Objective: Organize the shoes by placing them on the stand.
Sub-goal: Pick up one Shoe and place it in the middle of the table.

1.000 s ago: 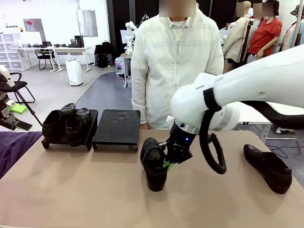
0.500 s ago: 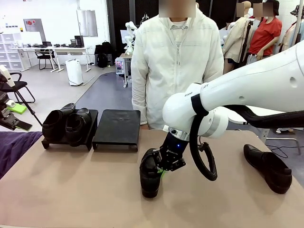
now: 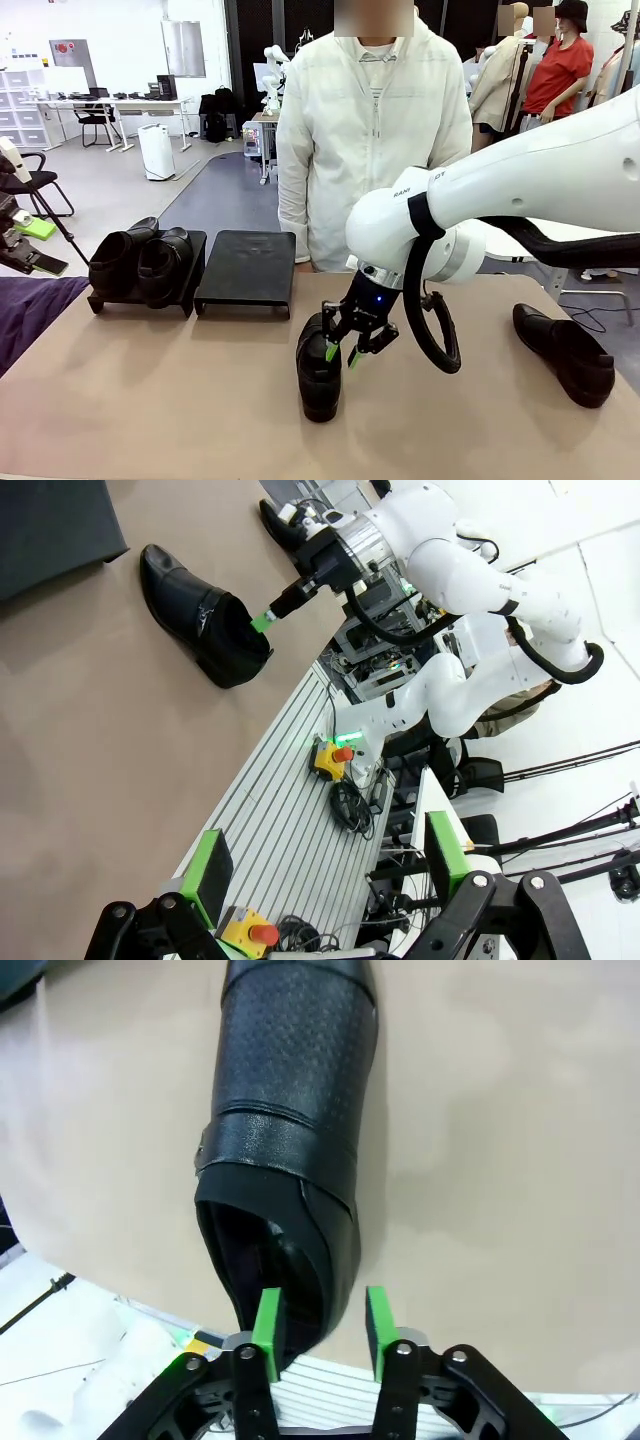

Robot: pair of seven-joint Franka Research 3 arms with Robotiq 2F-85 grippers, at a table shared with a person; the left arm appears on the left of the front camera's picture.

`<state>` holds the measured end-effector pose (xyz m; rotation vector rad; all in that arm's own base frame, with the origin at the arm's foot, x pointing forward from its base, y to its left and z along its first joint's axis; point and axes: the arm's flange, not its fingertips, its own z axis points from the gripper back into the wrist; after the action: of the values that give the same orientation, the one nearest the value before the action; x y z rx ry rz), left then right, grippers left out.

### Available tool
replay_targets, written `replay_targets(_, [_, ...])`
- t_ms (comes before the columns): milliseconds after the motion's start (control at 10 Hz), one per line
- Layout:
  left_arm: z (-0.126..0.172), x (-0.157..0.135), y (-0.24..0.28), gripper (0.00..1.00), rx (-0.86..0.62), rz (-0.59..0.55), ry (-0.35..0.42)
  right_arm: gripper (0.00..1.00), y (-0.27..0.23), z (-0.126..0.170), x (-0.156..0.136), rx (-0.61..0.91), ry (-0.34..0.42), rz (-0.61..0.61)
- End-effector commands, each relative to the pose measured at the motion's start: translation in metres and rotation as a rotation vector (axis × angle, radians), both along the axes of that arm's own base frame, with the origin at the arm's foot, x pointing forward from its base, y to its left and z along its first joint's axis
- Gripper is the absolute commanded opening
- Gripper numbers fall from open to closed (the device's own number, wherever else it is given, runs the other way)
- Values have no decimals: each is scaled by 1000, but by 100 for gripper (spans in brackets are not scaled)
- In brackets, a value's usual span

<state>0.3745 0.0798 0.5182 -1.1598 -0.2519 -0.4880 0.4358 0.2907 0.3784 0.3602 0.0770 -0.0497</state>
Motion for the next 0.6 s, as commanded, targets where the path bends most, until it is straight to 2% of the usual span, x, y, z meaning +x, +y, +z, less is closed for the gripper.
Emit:
replay_targets(0, [1,-2,1,100,2,-2,1,100,-44,53,-18,-12,-12,109])
replay_targets(100, [1,-2,1,100,2,-2,1,100,-77,83,-32,-49,21,162])
replay_targets(300, [1,-2,1,100,2,-2,1,100,-167,127,-51,-61,37,200])
replay_targets(400, [1,-2,1,100,2,-2,1,100,-225,145,-60,14,63,221])
replay_targets(500, [1,-2,1,100,2,-2,1,100,-276,158,-68,165,60,333])
